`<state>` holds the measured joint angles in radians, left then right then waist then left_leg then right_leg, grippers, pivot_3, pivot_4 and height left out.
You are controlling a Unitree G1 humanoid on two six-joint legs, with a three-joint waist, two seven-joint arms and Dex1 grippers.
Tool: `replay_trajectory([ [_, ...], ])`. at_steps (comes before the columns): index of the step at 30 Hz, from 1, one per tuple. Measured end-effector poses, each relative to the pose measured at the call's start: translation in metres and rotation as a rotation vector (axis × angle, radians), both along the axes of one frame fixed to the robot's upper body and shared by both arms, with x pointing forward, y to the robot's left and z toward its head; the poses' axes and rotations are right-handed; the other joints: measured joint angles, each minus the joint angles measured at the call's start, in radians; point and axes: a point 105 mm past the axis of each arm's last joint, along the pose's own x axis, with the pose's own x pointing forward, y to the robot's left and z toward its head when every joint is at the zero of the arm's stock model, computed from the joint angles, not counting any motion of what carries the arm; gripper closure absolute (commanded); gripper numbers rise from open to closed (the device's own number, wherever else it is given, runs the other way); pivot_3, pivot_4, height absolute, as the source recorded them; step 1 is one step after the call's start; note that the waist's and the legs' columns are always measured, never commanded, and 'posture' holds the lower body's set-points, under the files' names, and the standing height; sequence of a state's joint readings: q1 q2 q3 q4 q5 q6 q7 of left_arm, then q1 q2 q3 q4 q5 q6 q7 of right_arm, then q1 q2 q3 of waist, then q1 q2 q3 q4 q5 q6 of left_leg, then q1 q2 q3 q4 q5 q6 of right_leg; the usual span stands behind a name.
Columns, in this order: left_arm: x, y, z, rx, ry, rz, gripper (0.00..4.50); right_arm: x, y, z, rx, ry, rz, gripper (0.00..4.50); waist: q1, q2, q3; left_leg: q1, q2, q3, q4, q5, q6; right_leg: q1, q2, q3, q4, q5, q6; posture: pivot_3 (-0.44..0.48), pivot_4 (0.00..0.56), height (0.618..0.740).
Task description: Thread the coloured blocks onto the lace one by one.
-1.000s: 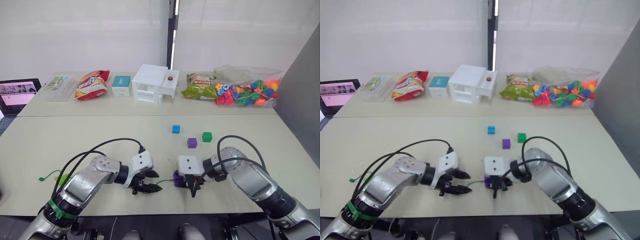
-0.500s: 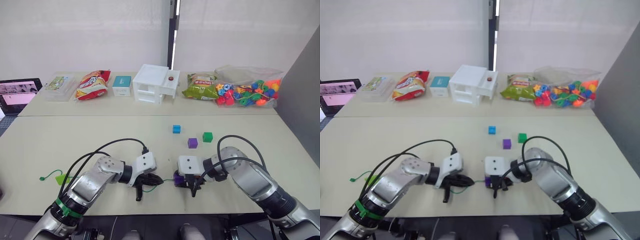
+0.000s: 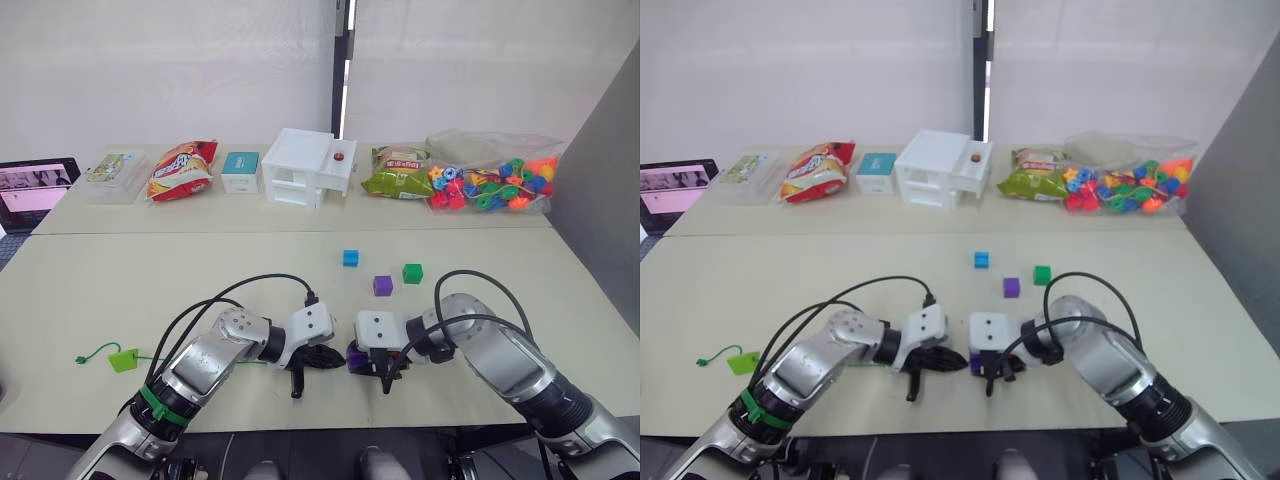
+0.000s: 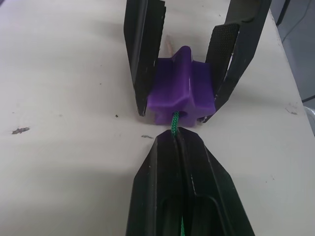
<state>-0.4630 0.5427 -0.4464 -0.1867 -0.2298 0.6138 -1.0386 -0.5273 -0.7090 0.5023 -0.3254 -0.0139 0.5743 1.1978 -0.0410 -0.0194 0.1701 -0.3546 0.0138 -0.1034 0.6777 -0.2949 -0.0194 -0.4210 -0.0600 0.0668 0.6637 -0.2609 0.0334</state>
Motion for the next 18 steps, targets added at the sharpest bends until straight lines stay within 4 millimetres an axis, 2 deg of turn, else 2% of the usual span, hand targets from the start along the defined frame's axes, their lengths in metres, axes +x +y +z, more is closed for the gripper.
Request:
replay_trajectory([
  [1, 0.0, 0.0, 0.002, -0.013, 0.003, 0.005, 3.9, 0.0, 0.0, 0.0, 0.0, 0.001, 0.0, 3.13, 0.0, 0.0, 0.0, 0.0, 0.0, 0.0, 0.0, 0.0, 0.0, 0.0, 0.0, 0.0, 0.0, 0.0, 0.0, 0.0, 0.15, 0.74],
  [3, 0.001, 0.001, 0.008, -0.032, -0.005, 0.009, 3.4, -0.001, 0.0, 0.0, 0.002, 0.004, 0.0, 2.13, 0.0, 0.0, 0.0, 0.0, 0.0, 0.0, 0.0, 0.0, 0.0, 0.0, 0.0, 0.0, 0.0, 0.0, 0.0, 0.0, 0.15, 0.74],
  [4, 0.0, 0.002, 0.012, -0.049, -0.002, 0.006, 3.03, -0.002, 0.001, 0.0, 0.007, 0.011, -0.001, 1.91, 0.0, 0.0, 0.0, 0.0, 0.0, 0.0, 0.0, 0.0, 0.0, 0.0, 0.0, 0.0, 0.0, 0.0, 0.0, 0.0, 0.15, 0.74],
  [9, -0.003, 0.006, 0.022, -0.066, -0.01, -0.012, 1.36, -0.006, -0.001, 0.003, 0.029, 0.022, -0.018, 0.18, 0.0, 0.0, 0.0, 0.0, 0.0, 0.0, 0.0, 0.0, 0.0, 0.0, 0.0, 0.0, 0.0, 0.0, 0.0, 0.0, 0.15, 0.74],
  [10, -0.003, 0.006, 0.022, -0.063, -0.011, -0.016, 0.99, -0.005, -0.003, 0.006, 0.03, 0.012, -0.025, 0.0, 0.0, 0.0, 0.0, 0.0, 0.0, 0.0, 0.0, 0.0, 0.0, 0.0, 0.0, 0.0, 0.0, 0.0, 0.0, 0.0, 0.15, 0.74],
  [13, -0.001, 0.002, 0.021, -0.042, -0.047, -0.03, 0.05, -0.002, -0.016, 0.02, 0.045, -0.022, -0.064, 0.0, 0.005, 0.0, 0.0, -0.001, 0.0, 0.0, 0.0, 0.0, 0.0, 0.0, 0.0, 0.0, -0.001, 0.0, 0.0, 0.0, 0.15, 0.74],
  [16, 0.002, -0.014, 0.019, -0.026, -0.092, -0.054, 0.05, 0.0, -0.029, 0.033, 0.053, -0.052, -0.096, 0.0, 0.016, 0.0, 0.0, -0.001, -0.001, 0.0, 0.0, 0.0, 0.0, 0.001, 0.0, 0.0, -0.002, 0.0, 0.0, 0.0, 0.15, 0.74],
  [18, 0.003, -0.026, 0.012, -0.009, -0.113, -0.063, 0.05, -0.002, -0.043, 0.031, 0.035, -0.046, -0.123, 0.0, 0.023, 0.0, 0.0, -0.001, -0.001, 0.0, 0.0, 0.0, 0.0, 0.001, 0.0, 0.0, -0.002, 0.0, 0.0, 0.0, 0.15, 0.74],
])
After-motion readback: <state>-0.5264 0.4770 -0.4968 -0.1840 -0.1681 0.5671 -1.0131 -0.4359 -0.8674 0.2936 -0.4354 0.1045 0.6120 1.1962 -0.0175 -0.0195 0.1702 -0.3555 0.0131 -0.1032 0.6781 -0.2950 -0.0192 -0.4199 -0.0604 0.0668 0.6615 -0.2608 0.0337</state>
